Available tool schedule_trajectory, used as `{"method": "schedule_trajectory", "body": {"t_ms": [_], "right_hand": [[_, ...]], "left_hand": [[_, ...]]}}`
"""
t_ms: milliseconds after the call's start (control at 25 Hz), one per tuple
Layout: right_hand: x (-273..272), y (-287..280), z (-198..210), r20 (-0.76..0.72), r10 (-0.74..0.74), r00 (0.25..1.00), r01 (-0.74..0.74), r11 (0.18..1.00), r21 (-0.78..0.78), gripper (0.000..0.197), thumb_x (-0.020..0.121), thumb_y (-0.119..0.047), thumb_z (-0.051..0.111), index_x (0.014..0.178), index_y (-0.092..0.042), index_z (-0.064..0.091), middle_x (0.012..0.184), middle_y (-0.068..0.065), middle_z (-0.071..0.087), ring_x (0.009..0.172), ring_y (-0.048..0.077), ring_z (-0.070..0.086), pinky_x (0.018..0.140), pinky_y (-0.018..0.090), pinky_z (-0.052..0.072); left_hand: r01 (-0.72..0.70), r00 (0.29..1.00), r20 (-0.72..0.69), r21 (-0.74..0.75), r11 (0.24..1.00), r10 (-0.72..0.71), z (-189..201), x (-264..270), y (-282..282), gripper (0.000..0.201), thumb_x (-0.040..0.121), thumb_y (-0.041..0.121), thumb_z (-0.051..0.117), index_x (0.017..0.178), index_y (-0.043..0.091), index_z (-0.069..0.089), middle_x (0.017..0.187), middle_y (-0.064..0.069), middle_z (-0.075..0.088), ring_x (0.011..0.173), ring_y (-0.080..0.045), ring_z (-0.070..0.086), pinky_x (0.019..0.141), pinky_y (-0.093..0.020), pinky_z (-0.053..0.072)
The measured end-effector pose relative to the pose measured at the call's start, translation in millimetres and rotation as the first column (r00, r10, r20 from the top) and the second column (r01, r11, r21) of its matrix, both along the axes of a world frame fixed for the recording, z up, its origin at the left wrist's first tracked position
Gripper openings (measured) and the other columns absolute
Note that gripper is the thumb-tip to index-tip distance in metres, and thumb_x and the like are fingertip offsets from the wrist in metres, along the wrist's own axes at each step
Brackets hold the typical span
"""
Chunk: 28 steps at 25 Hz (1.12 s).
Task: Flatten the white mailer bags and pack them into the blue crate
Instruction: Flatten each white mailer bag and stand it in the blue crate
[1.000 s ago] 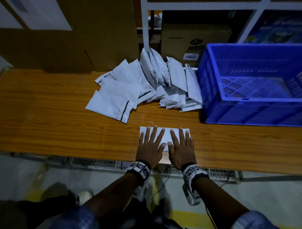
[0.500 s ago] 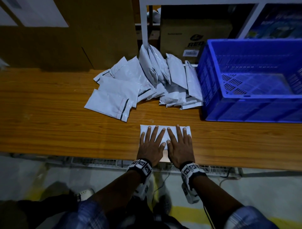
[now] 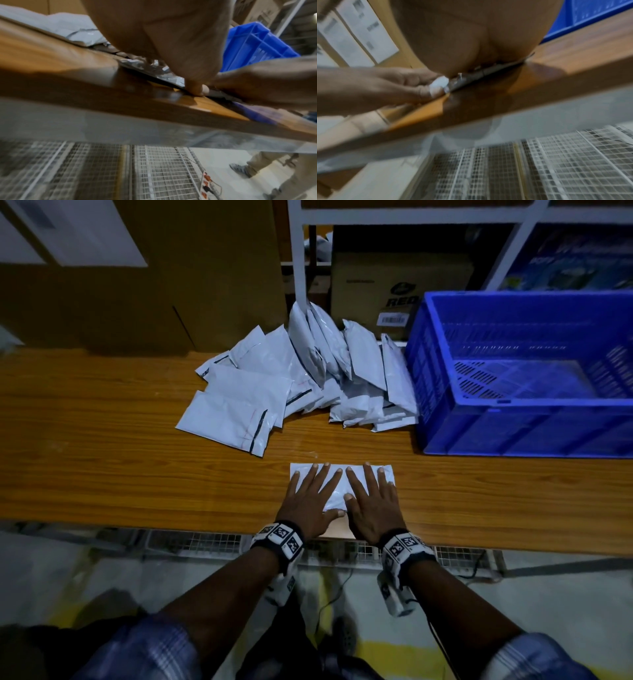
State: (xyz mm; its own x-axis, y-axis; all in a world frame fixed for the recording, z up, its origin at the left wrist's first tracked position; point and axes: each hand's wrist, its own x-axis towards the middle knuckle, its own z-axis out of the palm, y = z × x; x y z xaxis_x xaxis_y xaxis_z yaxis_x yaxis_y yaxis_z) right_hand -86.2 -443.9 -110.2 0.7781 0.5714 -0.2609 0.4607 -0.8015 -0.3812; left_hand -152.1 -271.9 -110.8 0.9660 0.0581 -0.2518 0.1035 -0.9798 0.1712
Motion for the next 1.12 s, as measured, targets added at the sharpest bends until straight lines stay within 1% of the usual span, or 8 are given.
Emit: {"method": "schedule_trajectory", "body": {"t_ms": [200,320,440,560,640,840,1000,1120], "right_hand": [[7.9,-1.9,26.0,-0.108,0.115,0.987,-0.125,0.989,-0.085,0.089,0.086,-0.051,0.047,0.147,-0.053,-0.018,0.163,-0.005,-0.02,0.148,0.035,-0.016,0.118,0.054,-0.001],[12.4,-2.0,37.5,-0.022,0.157,0.987,-0.158,0.977,-0.141,0.085,0.091,-0.039,0.047,0.152,-0.045,-0.012,0.165,-0.003,-0.005,0.15,0.038,-0.003,0.12,0.052,0.005],[22.7,2.5,53.2,0.036,0.182,0.983,-0.173,0.969,-0.177,0.078,0.095,-0.034,0.051,0.156,-0.036,0.001,0.165,0.0,0.005,0.15,0.035,0.006,0.12,0.052,0.007],[28.5,5.8,70.9,0.175,0.232,0.957,-0.196,0.96,-0.201,0.063,0.102,-0.028,0.039,0.156,-0.034,0.007,0.164,0.002,0.011,0.15,0.035,0.01,0.119,0.052,0.009],[34.5,10.2,85.8,0.286,0.249,0.925,-0.192,0.958,-0.214,0.057,0.104,-0.025,0.033,0.156,-0.032,0.01,0.163,0.003,0.016,0.148,0.036,0.016,0.119,0.053,0.012],[66.1,29.1,141.6,0.435,0.213,0.875,-0.138,0.97,-0.198,0.06,0.103,-0.019,0.031,0.157,-0.032,0.006,0.164,0.005,0.014,0.148,0.036,0.016,0.119,0.053,0.014],[103.8,36.5,188.6,0.513,0.146,0.846,-0.062,0.982,-0.179,0.073,0.099,-0.022,0.046,0.156,-0.032,0.001,0.164,0.005,0.011,0.149,0.036,0.015,0.117,0.052,0.016],[132.8,30.5,219.5,0.571,0.07,0.818,0.028,0.987,-0.161,0.078,0.094,-0.016,0.051,0.156,-0.031,0.005,0.162,0.006,0.018,0.146,0.037,0.024,0.114,0.05,0.026]], "left_hand": [[0.064,0.994,-0.092,-0.008,0.998,-0.065,33.2,11.5,6.5,0.074,0.1,0.063,0.031,0.16,0.03,0.0,0.168,0.0,0.004,0.154,-0.021,0.004,0.124,-0.046,0.005],[0.09,0.984,-0.151,-0.06,0.994,-0.098,55.0,23.1,12.1,0.08,0.098,0.066,0.033,0.16,0.024,0.006,0.167,-0.005,0.012,0.153,-0.024,0.014,0.123,-0.046,0.012],[0.075,0.983,-0.162,-0.05,0.996,-0.082,64.7,23.3,9.7,0.088,0.095,0.065,0.046,0.16,0.024,0.004,0.167,-0.004,0.013,0.152,-0.026,0.016,0.122,-0.05,0.014],[-0.013,0.999,-0.043,-0.017,1.0,0.013,70.7,21.3,3.4,0.084,0.095,0.023,0.061,0.16,0.026,0.007,0.166,-0.002,0.019,0.151,-0.024,0.021,0.121,-0.048,0.017],[-0.07,0.995,0.065,-0.033,0.997,0.072,82.2,28.5,4.2,0.087,0.09,0.009,0.061,0.159,0.026,0.012,0.164,0.0,0.023,0.15,-0.022,0.022,0.121,-0.046,0.016],[-0.041,0.957,0.288,-0.002,0.999,0.039,130.4,69.3,25.1,0.083,0.088,0.005,0.059,0.158,0.024,0.02,0.163,0.001,0.028,0.15,-0.02,0.024,0.124,-0.044,0.013],[0.044,0.913,0.402,0.066,0.997,-0.067,180.0,122.2,42.9,0.081,0.09,0.019,0.066,0.157,0.025,0.021,0.161,0.001,0.031,0.147,-0.019,0.028,0.122,-0.044,0.016],[0.131,0.864,0.469,0.136,0.982,-0.181,219.2,164.6,43.4,0.082,0.086,0.011,0.063,0.157,0.025,0.024,0.159,0.001,0.034,0.146,-0.019,0.031,0.121,-0.044,0.017]]}}
